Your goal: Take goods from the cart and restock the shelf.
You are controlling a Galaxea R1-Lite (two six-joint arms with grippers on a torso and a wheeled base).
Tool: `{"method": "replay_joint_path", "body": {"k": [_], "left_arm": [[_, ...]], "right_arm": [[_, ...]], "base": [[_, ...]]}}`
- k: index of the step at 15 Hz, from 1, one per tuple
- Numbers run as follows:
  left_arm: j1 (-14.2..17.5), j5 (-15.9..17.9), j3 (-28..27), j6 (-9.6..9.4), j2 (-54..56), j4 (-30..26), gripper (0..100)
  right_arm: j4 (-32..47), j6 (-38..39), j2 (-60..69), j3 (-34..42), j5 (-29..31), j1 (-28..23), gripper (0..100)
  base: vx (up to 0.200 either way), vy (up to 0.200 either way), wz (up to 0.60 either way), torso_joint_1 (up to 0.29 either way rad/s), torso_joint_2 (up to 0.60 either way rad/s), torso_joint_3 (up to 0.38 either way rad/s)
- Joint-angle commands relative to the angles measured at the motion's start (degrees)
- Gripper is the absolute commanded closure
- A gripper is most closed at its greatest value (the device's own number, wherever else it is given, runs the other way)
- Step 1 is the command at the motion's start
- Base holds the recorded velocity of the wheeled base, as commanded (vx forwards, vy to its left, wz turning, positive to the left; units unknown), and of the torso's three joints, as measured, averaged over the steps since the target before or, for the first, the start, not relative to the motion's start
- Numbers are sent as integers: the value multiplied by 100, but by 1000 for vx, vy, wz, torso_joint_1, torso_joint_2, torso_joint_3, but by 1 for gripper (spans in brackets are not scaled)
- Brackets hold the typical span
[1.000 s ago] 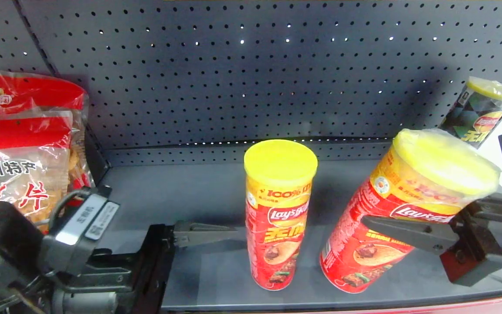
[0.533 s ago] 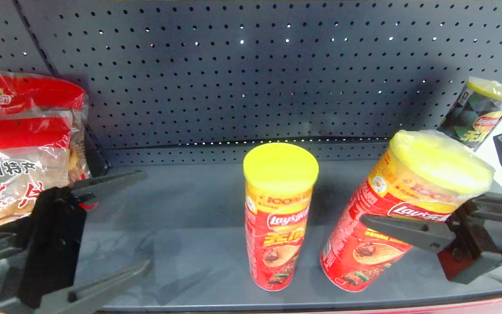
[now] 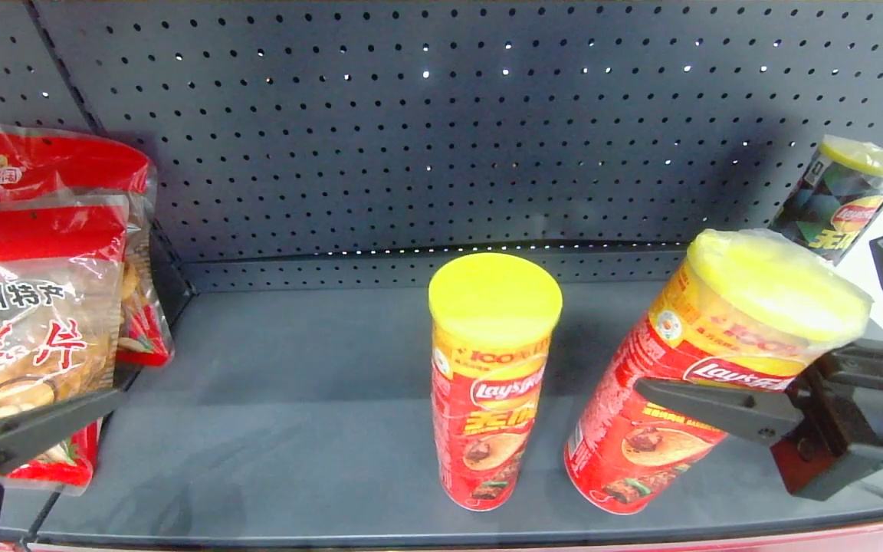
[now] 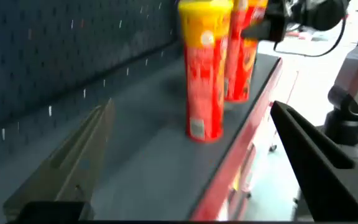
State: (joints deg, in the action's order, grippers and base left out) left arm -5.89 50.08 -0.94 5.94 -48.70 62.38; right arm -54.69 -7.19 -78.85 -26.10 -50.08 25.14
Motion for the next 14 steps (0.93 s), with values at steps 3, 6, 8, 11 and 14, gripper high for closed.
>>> {"method": "replay_joint_path", "body": {"k": [3, 6, 8, 11, 14], "left_arm": [[483, -534, -574, 22, 3218, -3645, 0], [527, -1097, -636, 30, 4870, -5755, 0], [562, -1958, -618, -31, 4870, -5939, 0], [562, -3909, 32, -216, 4870, -5930, 0], [562, -4771, 94, -682, 4870, -5957, 0]], "right_arm": [[-7, -1, 71, 61, -11, -53, 100], [-7, -1, 45, 70, -11, -105, 100], [-7, 7, 71, 61, -11, -114, 100], [-7, 7, 54, 52, -11, -211, 100], [-7, 7, 10, 35, -11, -211, 100]], "base": [[0, 0, 0, 0, 0, 0], [0, 0, 0, 0, 0, 0], [0, 0, 0, 0, 0, 0], [0, 0, 0, 0, 0, 0], [0, 0, 0, 0, 0, 0]]}}
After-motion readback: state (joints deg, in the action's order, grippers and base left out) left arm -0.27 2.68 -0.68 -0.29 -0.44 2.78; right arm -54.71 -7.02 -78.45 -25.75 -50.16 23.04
